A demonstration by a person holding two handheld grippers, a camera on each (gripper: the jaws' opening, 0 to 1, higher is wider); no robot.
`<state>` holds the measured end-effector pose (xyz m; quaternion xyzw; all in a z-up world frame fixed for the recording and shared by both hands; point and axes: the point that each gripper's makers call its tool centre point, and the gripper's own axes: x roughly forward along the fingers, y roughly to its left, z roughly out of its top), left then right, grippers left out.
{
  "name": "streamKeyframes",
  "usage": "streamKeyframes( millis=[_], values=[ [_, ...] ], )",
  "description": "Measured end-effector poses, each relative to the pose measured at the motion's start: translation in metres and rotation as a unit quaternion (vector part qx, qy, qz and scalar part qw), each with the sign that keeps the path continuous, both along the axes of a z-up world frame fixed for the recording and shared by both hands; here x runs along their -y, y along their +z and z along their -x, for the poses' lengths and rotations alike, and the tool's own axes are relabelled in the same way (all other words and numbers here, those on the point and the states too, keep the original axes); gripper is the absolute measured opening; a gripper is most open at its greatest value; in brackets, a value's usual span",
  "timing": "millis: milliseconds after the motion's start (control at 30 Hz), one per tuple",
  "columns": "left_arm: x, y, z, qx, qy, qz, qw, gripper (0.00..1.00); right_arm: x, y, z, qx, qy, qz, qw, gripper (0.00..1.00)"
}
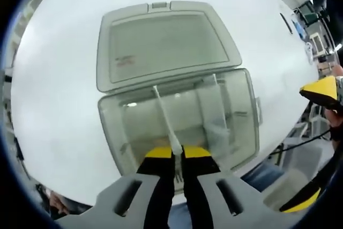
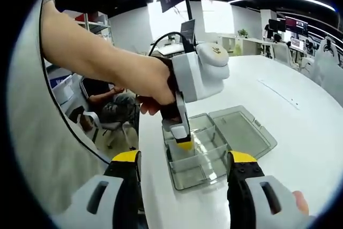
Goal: Insert the divider into the dual guide fixture by aligning both edges with the guide slots and pushing it downward to the bottom, including one-sided entry, uneven engagement, binding, and posture correction.
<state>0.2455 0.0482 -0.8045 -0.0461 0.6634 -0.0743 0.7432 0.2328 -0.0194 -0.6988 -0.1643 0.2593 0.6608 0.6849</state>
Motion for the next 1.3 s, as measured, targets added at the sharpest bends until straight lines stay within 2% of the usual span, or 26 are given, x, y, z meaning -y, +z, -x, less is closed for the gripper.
streamKeyframes(
  millis=[167,500,833,1067,1300],
  values=[
    [-0.003,0.001,0.001,-0.003,-0.005,0.004,1.0000,0.04,-0.003,0.002,0.001,0.002,0.005,0.004,1.0000,0.63],
    [-0.007,0.006,-0.001,0.024,-0.019,0.018,0.9994,0.11,-0.008,0.005,0.003,0.009,0.010,0.014,0.9998,0.63],
    [-0.012,0.019,-0.002,0.044,-0.007,0.053,0.9976,0.12,-0.015,0.008,0.008,0.013,0.014,0.024,0.9995,0.63],
    [-0.012,0.031,-0.004,0.066,0.007,0.090,0.9937,0.14,-0.019,0.010,0.011,0.013,0.015,0.026,0.9995,0.64],
    [-0.014,0.042,-0.005,0.095,0.008,0.113,0.9889,0.22,-0.022,0.011,0.012,0.011,0.011,0.025,0.9996,0.64]
  ],
)
